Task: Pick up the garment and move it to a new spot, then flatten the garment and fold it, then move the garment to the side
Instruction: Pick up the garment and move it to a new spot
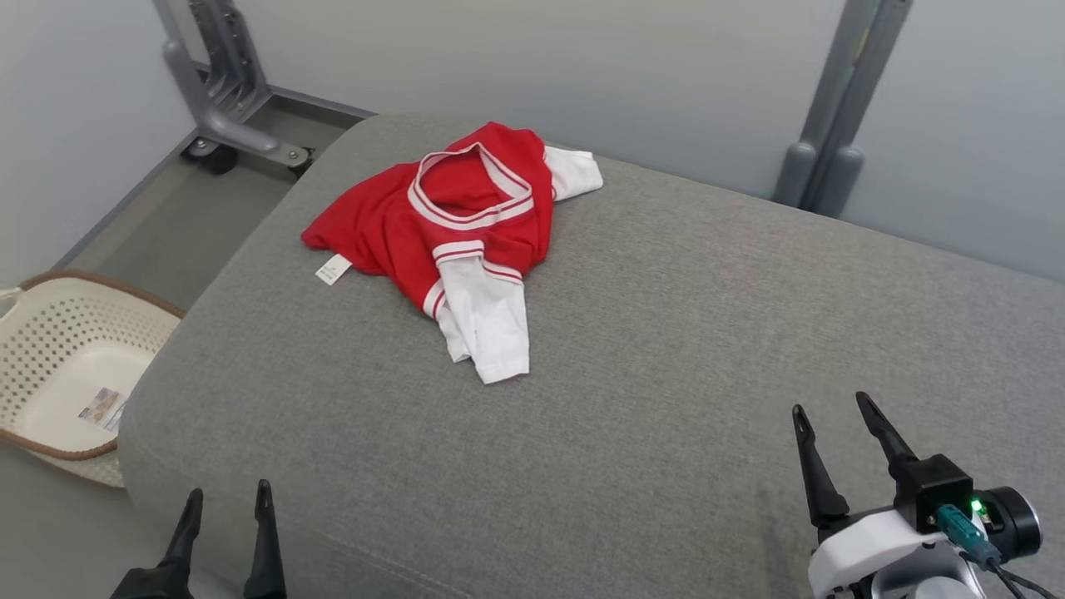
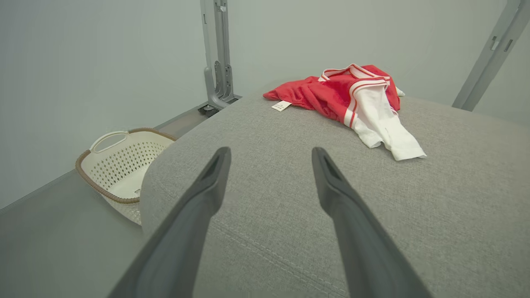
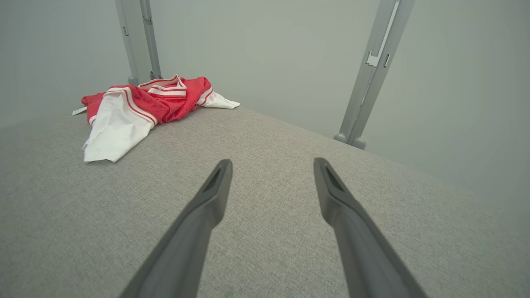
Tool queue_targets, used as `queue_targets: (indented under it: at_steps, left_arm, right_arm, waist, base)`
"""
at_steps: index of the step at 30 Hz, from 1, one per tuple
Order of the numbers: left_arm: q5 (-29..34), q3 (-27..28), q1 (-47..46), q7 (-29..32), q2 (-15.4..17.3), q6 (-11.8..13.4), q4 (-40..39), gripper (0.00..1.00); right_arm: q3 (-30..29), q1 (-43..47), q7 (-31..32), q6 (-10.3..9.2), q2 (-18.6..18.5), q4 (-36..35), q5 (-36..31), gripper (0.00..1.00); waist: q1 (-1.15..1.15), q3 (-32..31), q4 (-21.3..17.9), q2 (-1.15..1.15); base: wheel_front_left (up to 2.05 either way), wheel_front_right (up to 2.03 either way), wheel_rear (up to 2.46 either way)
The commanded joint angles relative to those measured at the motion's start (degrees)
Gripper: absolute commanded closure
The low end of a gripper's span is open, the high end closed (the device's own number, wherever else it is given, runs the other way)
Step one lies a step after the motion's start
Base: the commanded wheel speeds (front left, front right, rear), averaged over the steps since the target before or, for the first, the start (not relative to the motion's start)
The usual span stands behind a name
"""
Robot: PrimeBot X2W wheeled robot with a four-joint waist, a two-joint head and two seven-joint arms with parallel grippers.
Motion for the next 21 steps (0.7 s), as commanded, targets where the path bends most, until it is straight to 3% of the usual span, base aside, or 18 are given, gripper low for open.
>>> queue_targets:
  at_steps: [1, 13, 21]
  left_arm:
    - [-0.6, 0.5, 1.0, 0.0, -0.2, 0.4, -0.8, 0.00]
    - [-0.8, -0.8, -1.4, 0.0, -0.6, 0.0, -0.1, 0.00]
    - [-4.4, -5.1, -16.8, 0.0, -0.7, -0.8, 6.0, 0.00]
  right_arm:
    - [0.7, -0.9, -0.1, -0.09, -0.8, 0.8, 0.1, 0.00]
    - [-0.6, -0.1, -0.1, -0.09, -1.8, 0.3, 0.3, 0.00]
    - [-3.3, -6.5, -0.1, -0.09, -5.9, -3.3, -2.5, 0.00]
  waist:
    - [0.00, 0.7, 3.5, 0.00]
    - [0.00, 2.3, 3.2, 0.00]
    - [0.00, 15.1, 0.0, 0.00]
  base:
    - [0.00, 0.00, 0.00]
    - [0.00, 0.00, 0.00]
    - [0.00, 0.00, 0.00]
